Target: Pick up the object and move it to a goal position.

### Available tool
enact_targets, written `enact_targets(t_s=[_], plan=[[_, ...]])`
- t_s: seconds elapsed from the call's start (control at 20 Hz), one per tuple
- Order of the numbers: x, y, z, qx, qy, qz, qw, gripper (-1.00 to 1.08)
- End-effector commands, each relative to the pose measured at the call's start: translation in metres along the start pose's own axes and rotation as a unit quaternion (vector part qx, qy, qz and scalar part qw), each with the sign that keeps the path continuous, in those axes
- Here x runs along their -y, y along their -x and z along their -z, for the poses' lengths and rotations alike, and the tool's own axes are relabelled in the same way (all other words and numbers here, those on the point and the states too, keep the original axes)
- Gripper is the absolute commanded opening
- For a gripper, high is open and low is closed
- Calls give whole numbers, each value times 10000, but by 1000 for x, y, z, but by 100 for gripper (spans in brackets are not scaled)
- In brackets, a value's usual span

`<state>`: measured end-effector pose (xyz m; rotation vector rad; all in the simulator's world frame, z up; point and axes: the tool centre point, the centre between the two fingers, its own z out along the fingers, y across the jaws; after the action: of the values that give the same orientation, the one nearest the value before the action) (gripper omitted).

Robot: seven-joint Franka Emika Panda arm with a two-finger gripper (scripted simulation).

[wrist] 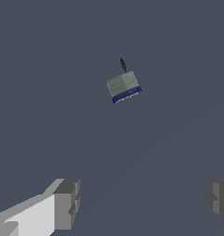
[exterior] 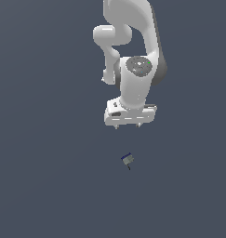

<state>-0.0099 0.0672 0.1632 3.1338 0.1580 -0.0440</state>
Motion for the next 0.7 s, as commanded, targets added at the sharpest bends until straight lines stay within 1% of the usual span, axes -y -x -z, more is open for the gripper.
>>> enact_targets(t_s=[0.0,0.3,0.65], plan=[[-1,0,0,-1,1,-1,10000,100],[0,-10,-5,-10,8,147,9999,100],[2,-36,-22,-36,23,556,9984,100]])
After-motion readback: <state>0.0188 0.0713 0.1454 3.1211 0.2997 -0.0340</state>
